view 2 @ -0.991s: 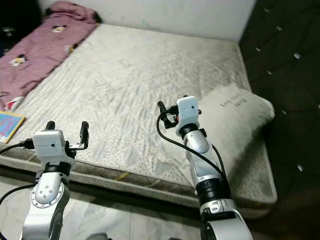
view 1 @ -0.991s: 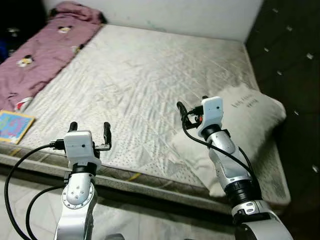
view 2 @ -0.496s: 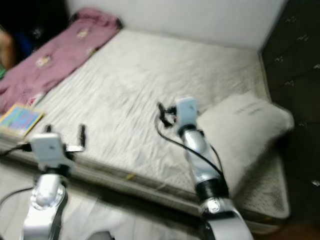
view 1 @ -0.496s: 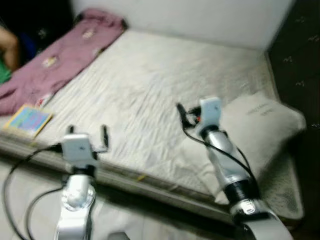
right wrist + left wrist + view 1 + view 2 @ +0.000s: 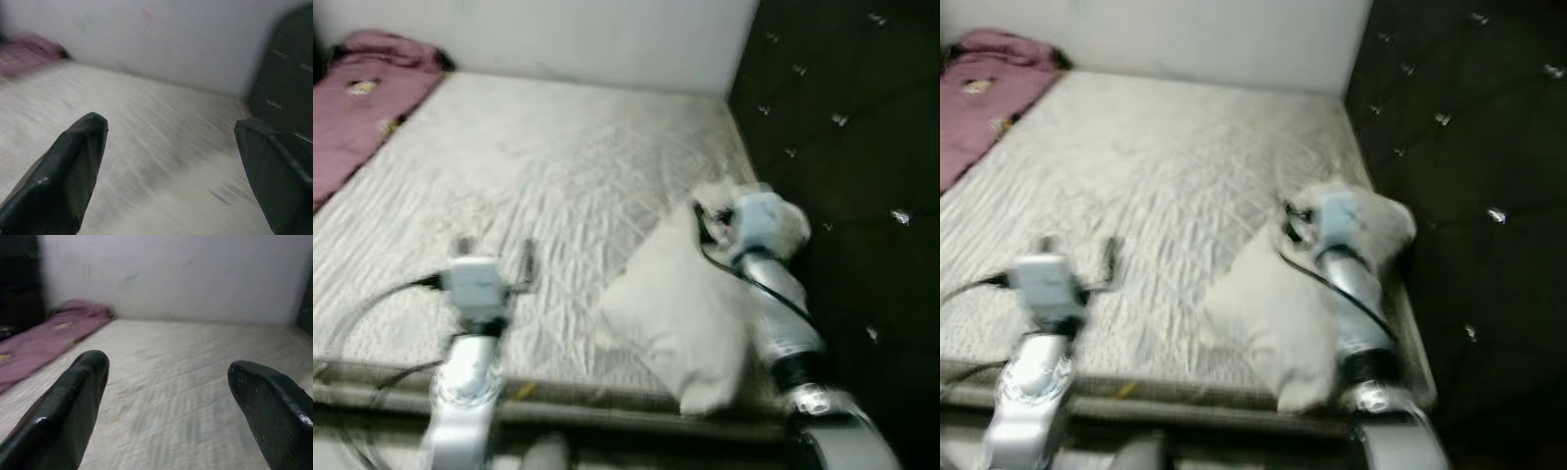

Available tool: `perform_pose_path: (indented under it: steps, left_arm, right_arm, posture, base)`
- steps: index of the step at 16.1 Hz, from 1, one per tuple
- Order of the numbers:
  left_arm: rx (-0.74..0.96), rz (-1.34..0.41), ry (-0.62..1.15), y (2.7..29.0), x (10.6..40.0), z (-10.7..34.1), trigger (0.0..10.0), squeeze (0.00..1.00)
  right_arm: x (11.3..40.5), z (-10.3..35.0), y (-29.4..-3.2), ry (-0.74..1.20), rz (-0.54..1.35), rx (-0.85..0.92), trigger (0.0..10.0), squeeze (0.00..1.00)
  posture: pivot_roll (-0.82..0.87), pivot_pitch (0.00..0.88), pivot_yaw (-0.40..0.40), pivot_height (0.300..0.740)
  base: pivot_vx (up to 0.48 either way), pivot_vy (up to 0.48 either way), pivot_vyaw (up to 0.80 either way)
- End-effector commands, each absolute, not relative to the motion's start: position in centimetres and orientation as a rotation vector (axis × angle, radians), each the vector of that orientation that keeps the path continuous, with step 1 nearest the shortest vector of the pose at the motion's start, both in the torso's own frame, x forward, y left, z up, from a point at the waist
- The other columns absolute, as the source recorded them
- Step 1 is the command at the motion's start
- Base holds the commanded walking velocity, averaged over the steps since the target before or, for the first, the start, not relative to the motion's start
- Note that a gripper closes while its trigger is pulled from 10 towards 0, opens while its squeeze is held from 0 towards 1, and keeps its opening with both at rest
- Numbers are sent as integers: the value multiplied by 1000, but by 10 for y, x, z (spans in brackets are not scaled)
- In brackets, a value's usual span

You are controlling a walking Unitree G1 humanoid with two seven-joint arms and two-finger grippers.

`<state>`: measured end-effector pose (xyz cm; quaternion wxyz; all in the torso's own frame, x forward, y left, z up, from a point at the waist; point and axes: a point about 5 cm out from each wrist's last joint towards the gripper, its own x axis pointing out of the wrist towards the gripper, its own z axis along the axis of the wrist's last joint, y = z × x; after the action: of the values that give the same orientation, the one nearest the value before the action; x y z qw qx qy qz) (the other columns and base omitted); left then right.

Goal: Clean up the room

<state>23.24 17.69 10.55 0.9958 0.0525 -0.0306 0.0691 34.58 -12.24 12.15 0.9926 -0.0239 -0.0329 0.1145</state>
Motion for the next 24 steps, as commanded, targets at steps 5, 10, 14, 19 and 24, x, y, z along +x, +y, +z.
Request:
perform_pose_path:
  steps: [5, 10, 14, 19, 24]
  left_arm:
    - [90, 144, -52, 171, 234, 105, 10000, 0]
    - [66, 185, -62, 174, 235, 107, 10000, 0]
    - [97, 222, -71, 176, 234, 109, 10000, 0]
    - [118, 294, -67, 191, 228, 111, 10000, 0]
    - [119, 358, -37, 198, 212, 110, 10000, 0]
  right_arm:
    - [345, 117, -132, -59, 207, -64, 10000, 0]
    - [345, 118, -131, -64, 220, -78, 10000, 0]
    - [344, 117, -126, -63, 230, -67, 10000, 0]
    - [342, 119, -113, -45, 302, -5, 10000, 0]
    - [330, 114, -106, -25, 348, 5, 10000, 0]
  posture:
    - [-6, 0, -19, 740]
    - [-4, 0, -31, 740]
    - [5, 0, -39, 740]
    - [15, 0, -49, 740]
    - [26, 74, -61, 725]
  base:
    - [0, 0, 0]
    - [0, 0, 0]
    - [0, 0, 0]
    - [0, 0, 0]
    - [0, 0, 0]
